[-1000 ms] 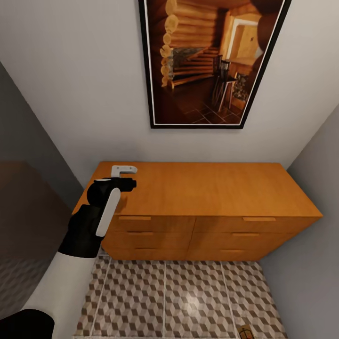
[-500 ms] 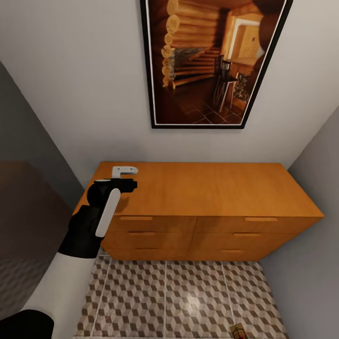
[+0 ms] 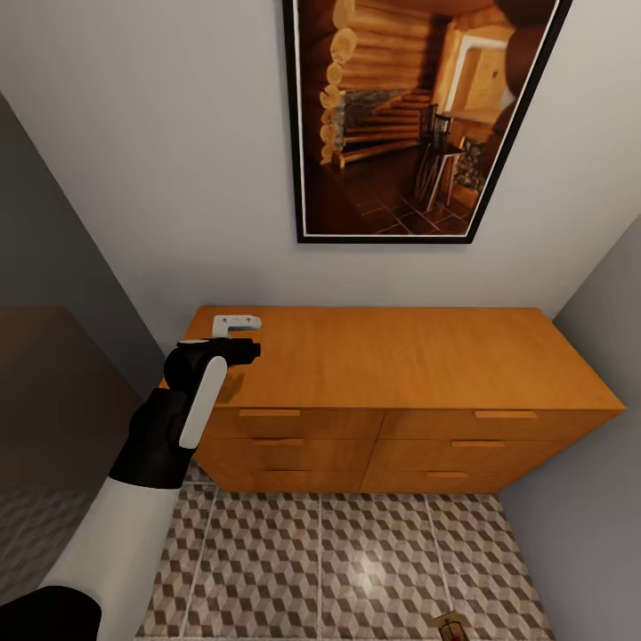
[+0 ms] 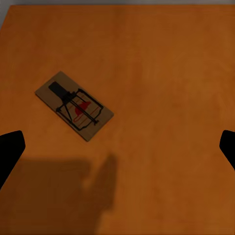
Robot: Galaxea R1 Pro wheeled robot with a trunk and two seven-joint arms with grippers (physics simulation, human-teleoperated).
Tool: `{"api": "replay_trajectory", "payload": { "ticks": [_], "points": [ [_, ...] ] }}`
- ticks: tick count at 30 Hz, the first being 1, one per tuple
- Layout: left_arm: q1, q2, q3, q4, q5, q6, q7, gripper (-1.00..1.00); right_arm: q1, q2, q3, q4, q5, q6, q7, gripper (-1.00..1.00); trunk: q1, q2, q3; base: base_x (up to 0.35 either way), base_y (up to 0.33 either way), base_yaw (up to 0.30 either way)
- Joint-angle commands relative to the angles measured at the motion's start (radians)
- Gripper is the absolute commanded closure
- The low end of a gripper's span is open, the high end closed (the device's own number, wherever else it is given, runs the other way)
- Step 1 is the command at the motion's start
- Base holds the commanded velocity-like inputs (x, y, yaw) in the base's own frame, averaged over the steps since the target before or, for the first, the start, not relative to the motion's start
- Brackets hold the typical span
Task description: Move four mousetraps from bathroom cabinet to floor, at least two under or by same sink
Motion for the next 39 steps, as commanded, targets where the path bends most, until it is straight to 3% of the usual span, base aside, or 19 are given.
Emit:
{"api": "replay_trajectory", "payload": {
  "ticks": [1,11,39],
  "points": [
    [-0.001,0.0,-0.001,0.0,0.01,0.003,0.01,-1.0,-0.001,0.0,0.009,0.0,-0.005,-0.002,-0.006,1.0,0.001,-0.002,-0.002,0.0,0.003,0.0],
    [0.0,0.0,-0.001,0.0,0.011,0.003,0.009,-1.0,-0.001,0.001,0.009,0.001,-0.005,-0.002,-0.005,1.0,0.001,-0.002,-0.002,0.033,0.139,0.0],
    [0.001,0.0,-0.001,0.008,0.011,0.003,0.01,-1.0,-0.001,0.001,0.009,0.001,-0.005,-0.002,-0.006,1.0,0.001,-0.002,-0.002,0.058,0.004,0.0]
  ]
}}
